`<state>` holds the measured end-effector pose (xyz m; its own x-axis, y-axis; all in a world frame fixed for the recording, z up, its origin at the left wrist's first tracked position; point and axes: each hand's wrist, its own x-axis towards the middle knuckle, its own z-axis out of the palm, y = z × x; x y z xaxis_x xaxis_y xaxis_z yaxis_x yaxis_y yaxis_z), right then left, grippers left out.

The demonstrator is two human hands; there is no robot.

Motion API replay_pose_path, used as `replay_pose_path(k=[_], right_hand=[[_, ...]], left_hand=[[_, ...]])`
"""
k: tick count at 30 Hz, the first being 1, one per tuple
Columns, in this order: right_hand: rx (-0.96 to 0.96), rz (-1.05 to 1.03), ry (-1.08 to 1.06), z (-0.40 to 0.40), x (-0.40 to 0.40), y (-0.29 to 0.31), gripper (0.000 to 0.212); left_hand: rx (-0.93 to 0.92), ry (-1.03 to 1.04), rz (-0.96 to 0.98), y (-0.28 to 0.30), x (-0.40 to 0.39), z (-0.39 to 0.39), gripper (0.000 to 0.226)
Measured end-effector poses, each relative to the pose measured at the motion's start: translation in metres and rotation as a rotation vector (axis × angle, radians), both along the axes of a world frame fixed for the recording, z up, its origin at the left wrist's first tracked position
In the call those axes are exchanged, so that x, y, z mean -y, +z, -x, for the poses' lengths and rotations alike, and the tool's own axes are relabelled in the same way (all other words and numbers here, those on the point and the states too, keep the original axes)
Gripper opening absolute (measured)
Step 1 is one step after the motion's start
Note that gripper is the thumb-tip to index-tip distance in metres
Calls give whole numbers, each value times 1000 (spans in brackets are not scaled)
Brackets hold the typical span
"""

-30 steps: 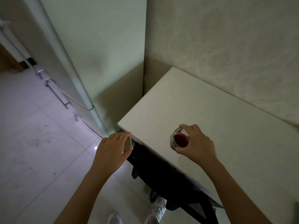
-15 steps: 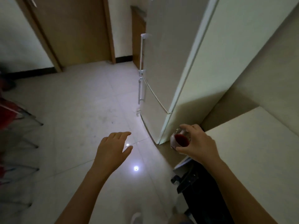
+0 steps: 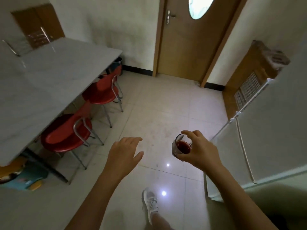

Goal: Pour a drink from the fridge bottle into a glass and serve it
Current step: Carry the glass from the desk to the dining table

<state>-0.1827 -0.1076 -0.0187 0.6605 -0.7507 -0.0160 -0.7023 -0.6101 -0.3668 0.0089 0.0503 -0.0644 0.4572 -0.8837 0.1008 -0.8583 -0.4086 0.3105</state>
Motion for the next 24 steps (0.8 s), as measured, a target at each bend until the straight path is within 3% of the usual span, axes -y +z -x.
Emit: replay_pose_path(k=[11, 18, 24], right_hand=[[-61, -1, 496, -234, 89, 2, 76], [-101, -37, 723, -388, 91, 2, 70], [-113, -27, 867, -516, 72, -4, 71]], left_hand=[[46, 392, -62, 0, 31, -167, 44], [-24, 680, -23, 0, 9, -261, 44], [-127, 799, -76, -16, -15, -367, 49]])
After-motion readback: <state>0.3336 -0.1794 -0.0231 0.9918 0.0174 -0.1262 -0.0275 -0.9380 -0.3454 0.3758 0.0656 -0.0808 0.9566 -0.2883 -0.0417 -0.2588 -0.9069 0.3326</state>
